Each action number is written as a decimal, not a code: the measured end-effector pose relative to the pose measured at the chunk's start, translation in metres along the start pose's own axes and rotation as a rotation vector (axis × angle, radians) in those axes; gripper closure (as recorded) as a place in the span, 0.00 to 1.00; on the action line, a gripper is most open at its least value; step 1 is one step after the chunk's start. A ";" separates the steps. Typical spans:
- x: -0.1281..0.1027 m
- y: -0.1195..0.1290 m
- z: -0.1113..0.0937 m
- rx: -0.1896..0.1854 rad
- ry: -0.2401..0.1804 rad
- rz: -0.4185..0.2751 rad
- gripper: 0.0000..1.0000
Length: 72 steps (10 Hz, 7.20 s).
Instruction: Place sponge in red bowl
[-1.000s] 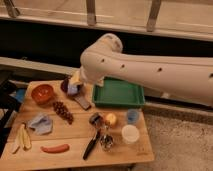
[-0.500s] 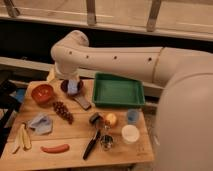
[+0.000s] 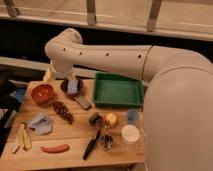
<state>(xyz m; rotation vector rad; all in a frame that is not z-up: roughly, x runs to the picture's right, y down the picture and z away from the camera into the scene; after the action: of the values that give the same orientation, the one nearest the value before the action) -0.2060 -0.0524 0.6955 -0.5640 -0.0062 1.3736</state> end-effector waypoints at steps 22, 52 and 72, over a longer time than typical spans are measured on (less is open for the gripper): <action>-0.056 -0.049 0.139 -0.079 0.127 0.079 0.20; -0.081 -0.098 0.231 -0.073 0.139 0.160 0.20; -0.102 -0.083 0.211 -0.152 0.076 0.141 1.00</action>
<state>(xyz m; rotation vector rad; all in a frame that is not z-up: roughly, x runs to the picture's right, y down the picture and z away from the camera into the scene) -0.2210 -0.0746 0.9428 -0.7559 -0.0095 1.4956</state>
